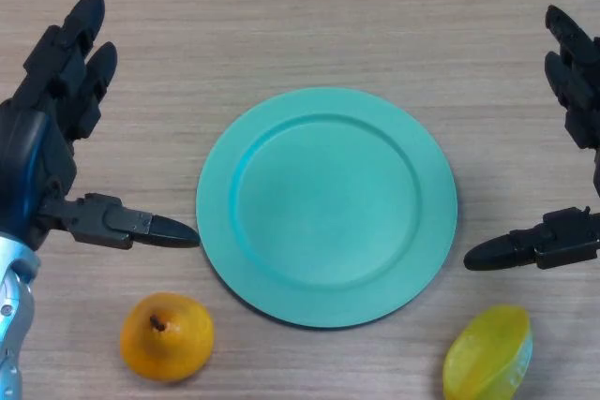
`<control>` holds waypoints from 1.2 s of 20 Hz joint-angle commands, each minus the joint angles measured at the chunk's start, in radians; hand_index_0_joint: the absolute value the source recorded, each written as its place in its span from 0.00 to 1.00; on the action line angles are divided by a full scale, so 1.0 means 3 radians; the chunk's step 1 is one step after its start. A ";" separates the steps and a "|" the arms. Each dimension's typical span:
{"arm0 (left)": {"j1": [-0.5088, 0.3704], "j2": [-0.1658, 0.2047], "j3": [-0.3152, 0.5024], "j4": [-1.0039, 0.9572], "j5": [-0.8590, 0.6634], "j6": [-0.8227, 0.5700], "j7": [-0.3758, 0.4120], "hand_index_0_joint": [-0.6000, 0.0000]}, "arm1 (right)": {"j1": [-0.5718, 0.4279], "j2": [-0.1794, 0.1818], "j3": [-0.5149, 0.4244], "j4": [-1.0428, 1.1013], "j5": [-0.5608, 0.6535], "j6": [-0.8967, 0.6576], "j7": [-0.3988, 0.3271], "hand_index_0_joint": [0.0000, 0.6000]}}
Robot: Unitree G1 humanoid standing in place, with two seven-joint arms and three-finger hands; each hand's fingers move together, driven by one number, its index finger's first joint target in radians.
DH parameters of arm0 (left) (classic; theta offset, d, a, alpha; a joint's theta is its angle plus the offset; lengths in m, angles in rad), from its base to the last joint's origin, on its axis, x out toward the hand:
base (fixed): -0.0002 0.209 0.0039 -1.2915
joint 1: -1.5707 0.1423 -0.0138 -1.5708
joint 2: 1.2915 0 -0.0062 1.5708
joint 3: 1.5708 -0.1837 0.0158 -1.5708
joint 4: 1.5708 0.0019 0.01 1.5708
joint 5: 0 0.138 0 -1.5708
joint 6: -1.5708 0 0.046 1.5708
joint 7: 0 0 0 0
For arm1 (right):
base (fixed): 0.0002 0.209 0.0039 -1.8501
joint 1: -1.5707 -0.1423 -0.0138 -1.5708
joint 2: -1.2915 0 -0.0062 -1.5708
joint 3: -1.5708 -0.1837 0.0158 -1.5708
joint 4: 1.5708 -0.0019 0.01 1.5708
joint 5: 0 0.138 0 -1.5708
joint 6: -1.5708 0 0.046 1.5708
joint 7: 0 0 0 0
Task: Pick up the yellow starfruit and place it on the plate
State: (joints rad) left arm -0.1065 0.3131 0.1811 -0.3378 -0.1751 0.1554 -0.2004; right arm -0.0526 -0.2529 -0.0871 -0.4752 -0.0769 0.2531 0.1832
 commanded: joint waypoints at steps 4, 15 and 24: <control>-0.0081 0.0127 0.0281 -0.0135 -0.0064 -0.0543 0.0082 1.00 | -0.0107 -0.0091 -0.0169 -0.0173 0.0140 -0.0370 -0.0077 0.00; -0.0064 0.0112 0.0278 -0.0167 -0.0124 -0.0559 0.0142 1.00 | -0.0023 -0.0130 -0.0283 -0.0305 0.0393 -0.0281 0.0223 0.00; -0.0048 0.0094 0.0247 -0.0253 -0.0028 -0.0466 0.0143 1.00 | 0.0451 -0.0137 -0.0306 -0.0529 0.0661 0.0004 0.1468 0.25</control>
State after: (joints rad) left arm -0.0932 0.3105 0.1809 -0.3471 -0.1752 0.1509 -0.1911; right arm 0.0980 -0.2659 -0.1201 -0.5746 0.0393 0.3431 0.6340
